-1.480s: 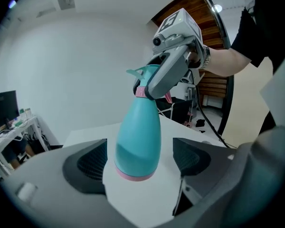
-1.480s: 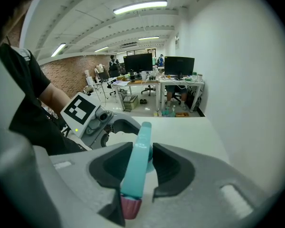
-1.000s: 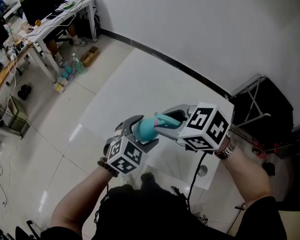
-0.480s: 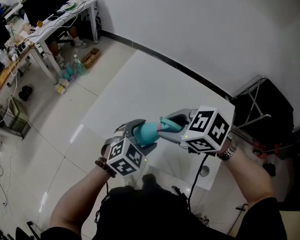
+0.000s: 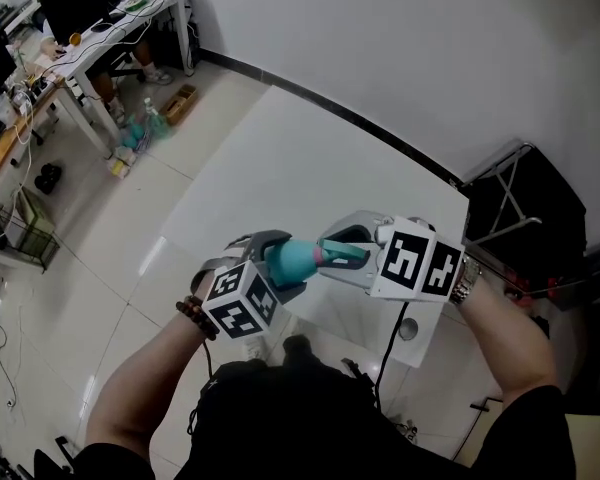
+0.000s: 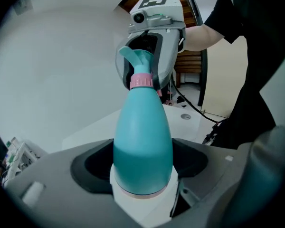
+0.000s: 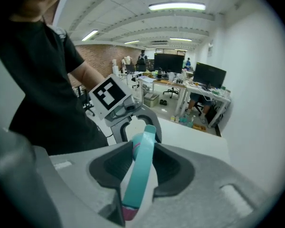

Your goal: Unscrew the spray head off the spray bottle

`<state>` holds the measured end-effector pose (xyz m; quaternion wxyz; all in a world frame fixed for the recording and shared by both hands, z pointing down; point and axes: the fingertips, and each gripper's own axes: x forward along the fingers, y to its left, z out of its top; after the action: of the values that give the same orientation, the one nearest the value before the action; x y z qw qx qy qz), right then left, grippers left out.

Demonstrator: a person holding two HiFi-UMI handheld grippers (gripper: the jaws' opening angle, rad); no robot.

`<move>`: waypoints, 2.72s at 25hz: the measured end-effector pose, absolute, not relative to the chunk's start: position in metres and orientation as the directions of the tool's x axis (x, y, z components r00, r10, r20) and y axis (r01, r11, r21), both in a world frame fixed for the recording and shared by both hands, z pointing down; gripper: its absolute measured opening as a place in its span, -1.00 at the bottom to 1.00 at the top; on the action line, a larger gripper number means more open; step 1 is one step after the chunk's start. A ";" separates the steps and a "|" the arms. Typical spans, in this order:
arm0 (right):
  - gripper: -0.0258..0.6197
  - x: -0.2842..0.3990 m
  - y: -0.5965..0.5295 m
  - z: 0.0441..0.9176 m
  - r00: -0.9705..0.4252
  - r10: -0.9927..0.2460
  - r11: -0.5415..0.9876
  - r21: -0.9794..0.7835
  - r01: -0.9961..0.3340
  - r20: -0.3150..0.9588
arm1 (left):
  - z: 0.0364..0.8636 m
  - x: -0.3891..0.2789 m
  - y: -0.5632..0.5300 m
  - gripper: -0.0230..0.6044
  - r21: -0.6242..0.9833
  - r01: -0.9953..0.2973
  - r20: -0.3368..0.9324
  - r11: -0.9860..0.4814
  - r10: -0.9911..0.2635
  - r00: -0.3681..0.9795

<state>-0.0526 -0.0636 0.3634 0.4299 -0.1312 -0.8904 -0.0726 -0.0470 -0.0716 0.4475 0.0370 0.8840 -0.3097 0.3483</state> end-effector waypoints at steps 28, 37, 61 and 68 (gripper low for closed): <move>-0.36 -0.033 -0.039 0.385 -0.547 -0.179 0.420 0.566 0.709 0.818 | 0.456 -0.040 -0.058 0.31 -0.146 -0.392 0.685 -0.908 -0.378 0.623; -0.17 -0.038 -0.046 0.358 -0.618 0.114 0.918 0.156 0.366 0.778 | 0.449 -0.038 -0.064 0.31 -0.254 -0.391 0.672 -0.885 -0.452 0.586; -0.55 -0.023 -0.029 0.377 -0.519 -0.095 0.467 0.498 0.731 0.850 | 0.457 -0.034 -0.041 0.31 -0.064 -0.292 0.700 -0.954 -0.251 0.668; -0.32 -0.025 -0.035 0.377 -0.556 -0.195 0.285 0.589 0.756 0.808 | 0.456 -0.037 -0.048 0.31 -0.067 -0.331 0.684 -0.941 -0.285 0.672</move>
<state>-0.0254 -0.0352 0.3768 0.4236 -0.2062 -0.6806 -0.5611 -0.0373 -0.0479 0.4562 0.0310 0.9138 -0.1686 0.3683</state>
